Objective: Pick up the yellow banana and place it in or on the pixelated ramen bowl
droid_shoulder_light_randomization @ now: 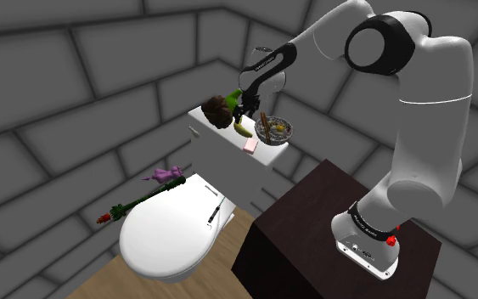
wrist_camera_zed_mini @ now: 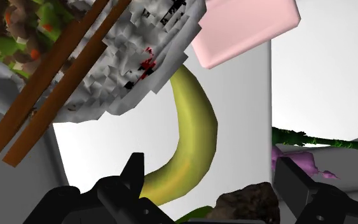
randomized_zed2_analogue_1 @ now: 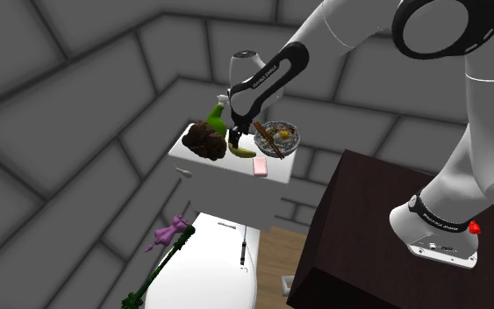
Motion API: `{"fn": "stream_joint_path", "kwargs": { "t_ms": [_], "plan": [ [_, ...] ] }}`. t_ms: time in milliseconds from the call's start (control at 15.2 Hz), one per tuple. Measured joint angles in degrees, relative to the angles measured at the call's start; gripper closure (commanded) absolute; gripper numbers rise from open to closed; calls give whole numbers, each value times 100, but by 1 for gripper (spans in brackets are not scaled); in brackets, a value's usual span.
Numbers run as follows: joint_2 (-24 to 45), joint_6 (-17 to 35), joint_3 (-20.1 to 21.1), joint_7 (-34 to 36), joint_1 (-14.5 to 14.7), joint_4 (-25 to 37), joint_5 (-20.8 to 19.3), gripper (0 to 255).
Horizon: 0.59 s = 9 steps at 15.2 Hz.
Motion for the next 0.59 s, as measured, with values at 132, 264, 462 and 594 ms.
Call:
{"fn": "stream_joint_path", "kwargs": {
  "t_ms": [132, 264, 462, 594],
  "plan": [
    [290, 49, 17, -13, -32, 237, 22, 0],
    [471, 112, 36, -7, -35, 357, 39, 0],
    [669, 236, 63, -23, -49, 432, 64, 0],
    [784, 318, 79, -45, -68, 463, 81, 0]
  ]
}}
